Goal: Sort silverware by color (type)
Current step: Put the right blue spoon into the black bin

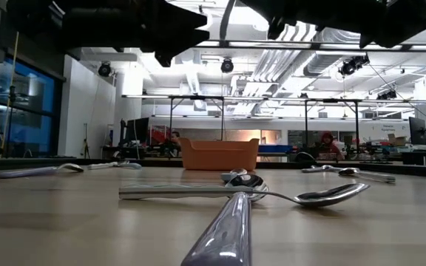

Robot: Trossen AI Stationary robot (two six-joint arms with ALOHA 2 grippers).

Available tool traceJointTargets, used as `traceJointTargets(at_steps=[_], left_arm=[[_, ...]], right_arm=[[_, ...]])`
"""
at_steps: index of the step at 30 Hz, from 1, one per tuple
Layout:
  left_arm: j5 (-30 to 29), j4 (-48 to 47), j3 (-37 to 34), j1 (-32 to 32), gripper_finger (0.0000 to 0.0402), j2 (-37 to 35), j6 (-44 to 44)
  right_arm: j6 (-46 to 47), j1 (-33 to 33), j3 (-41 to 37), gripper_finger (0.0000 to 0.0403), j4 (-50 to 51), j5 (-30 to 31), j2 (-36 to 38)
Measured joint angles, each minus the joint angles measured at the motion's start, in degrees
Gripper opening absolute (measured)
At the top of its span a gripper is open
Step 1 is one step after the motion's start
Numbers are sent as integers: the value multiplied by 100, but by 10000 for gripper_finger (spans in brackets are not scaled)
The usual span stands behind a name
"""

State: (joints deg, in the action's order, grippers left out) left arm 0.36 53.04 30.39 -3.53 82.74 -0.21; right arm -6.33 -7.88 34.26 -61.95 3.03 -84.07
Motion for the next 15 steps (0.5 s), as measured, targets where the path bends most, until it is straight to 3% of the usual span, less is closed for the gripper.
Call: traceJointTargets(at_steps=[8,15], left_arm=[[26,5,102,2,235,0,-113],[90,-93,456,-28,243,0,-121]], right_arm=[[29,-157,0,4,-72,128,0],[29,-97,0,4,-65,137,0]])
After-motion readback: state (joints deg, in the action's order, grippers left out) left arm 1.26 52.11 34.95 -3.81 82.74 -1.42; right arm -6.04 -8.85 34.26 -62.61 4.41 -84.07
